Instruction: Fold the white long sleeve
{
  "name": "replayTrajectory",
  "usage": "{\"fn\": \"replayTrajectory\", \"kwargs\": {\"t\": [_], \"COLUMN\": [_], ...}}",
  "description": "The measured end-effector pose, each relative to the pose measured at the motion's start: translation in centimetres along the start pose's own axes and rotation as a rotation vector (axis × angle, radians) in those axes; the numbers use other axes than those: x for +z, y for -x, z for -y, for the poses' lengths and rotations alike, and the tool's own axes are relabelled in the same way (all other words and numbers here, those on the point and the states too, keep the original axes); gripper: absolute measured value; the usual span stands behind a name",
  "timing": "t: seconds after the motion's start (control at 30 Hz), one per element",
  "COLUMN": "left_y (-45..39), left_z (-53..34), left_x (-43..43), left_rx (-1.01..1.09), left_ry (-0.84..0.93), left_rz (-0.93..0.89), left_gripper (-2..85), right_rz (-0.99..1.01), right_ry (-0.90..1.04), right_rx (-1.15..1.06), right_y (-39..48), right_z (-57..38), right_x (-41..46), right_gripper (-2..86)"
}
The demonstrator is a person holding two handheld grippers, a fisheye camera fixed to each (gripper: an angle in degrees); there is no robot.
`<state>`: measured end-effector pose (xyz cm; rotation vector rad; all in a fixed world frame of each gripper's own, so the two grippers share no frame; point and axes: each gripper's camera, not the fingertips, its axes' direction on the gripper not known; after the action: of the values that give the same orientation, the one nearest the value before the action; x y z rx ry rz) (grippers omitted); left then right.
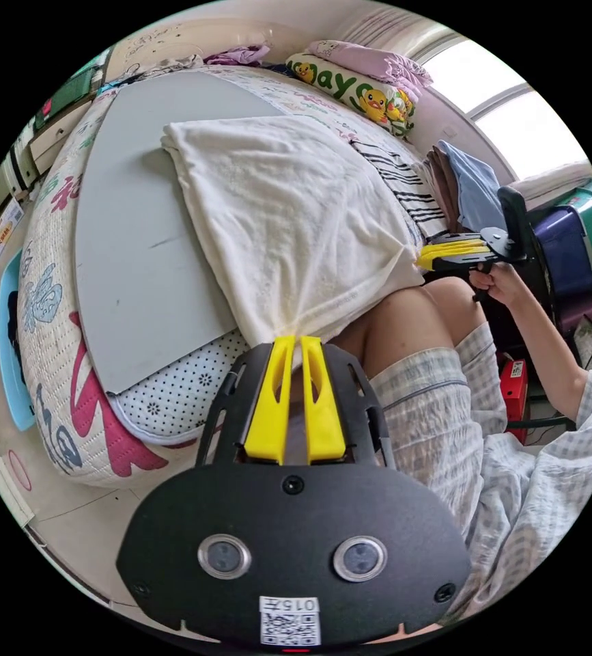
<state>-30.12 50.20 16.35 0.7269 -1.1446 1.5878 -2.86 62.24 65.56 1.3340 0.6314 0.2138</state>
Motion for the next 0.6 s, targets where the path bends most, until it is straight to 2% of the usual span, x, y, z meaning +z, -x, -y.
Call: {"fn": "replayTrajectory", "kwargs": {"t": [0.27, 0.47, 0.6], "left_y": [-0.1, 1.5, 1.9], "left_z": [0.7, 0.3, 0.3], "left_x": [2.9, 4.0, 5.4], "left_rx": [-0.011, -0.152, -0.182], "left_ry": [-0.001, -0.109, -0.131], "left_rz": [0.015, -0.076, -0.087], "left_gripper": [-0.4, 5.2, 5.2], "right_rz": [-0.211, -0.228, -0.219], "right_ry": [-0.006, 0.051, 0.069], "right_rx": [0.026, 0.022, 0.057], "right_y": [2.8, 3.9, 3.3], "right_z": [-1.3, -0.8, -0.9], "right_x": [-1.3, -0.6, -0.1], "right_gripper": [-0.7, -0.9, -0.7]}}
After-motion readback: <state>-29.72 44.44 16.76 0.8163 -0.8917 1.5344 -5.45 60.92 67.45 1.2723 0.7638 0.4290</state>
